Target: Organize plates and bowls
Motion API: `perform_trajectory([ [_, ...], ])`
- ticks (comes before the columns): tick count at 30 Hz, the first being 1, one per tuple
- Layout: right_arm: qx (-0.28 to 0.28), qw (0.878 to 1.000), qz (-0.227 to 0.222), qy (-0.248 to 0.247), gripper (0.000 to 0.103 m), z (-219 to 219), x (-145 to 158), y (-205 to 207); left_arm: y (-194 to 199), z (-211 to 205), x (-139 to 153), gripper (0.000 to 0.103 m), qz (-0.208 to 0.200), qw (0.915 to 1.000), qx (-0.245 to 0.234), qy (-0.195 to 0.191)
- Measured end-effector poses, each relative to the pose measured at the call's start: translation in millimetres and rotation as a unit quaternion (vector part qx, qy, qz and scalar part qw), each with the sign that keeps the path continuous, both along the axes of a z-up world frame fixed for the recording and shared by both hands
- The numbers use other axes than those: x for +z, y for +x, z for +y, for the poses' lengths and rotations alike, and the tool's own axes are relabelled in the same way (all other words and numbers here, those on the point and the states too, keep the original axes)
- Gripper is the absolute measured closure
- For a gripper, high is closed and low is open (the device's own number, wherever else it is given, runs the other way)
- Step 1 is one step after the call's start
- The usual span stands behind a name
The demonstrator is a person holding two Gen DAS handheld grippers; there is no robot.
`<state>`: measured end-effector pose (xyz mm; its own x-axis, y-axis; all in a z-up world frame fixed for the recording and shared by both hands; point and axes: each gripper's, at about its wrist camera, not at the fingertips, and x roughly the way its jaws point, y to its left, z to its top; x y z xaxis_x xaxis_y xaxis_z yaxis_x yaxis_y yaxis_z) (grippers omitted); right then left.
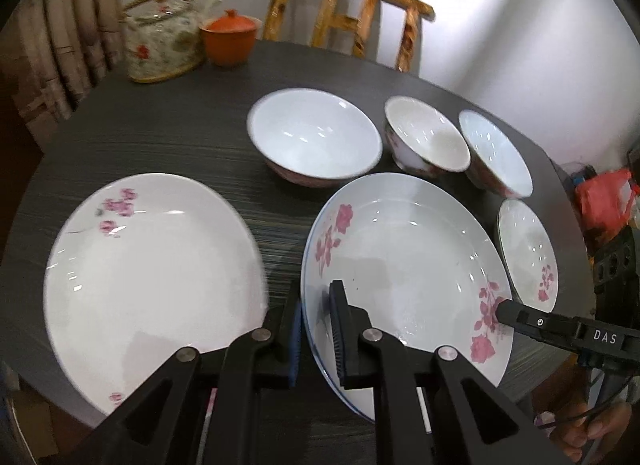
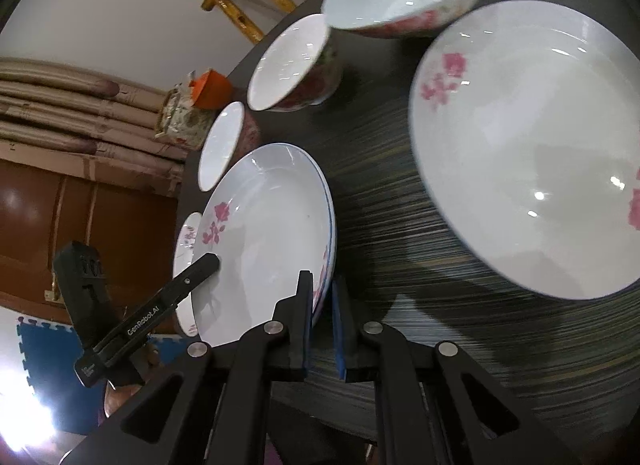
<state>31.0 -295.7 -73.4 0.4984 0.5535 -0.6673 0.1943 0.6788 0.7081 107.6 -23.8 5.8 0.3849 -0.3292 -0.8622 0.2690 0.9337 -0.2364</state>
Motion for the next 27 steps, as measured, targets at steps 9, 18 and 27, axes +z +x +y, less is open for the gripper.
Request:
perform_trajectory([
  [9, 0.057, 0.998, -0.02, 0.001, 0.093, 63, 23, 34, -3, 81, 12, 0.09, -0.006, 0.9976, 0.068, 0.001],
  [18, 0.124, 0.992, -0.013, -0.023, 0.093, 145, 22, 78, -1, 161, -3, 0.09, 0.005, 0.9903, 0.139, 0.004],
  [27, 0.153, 0.987, 0.003, -0.057, 0.093, 181, 11, 100, 2, 180, -17, 0.089, 0.001, 0.9885, 0.149, 0.029],
])
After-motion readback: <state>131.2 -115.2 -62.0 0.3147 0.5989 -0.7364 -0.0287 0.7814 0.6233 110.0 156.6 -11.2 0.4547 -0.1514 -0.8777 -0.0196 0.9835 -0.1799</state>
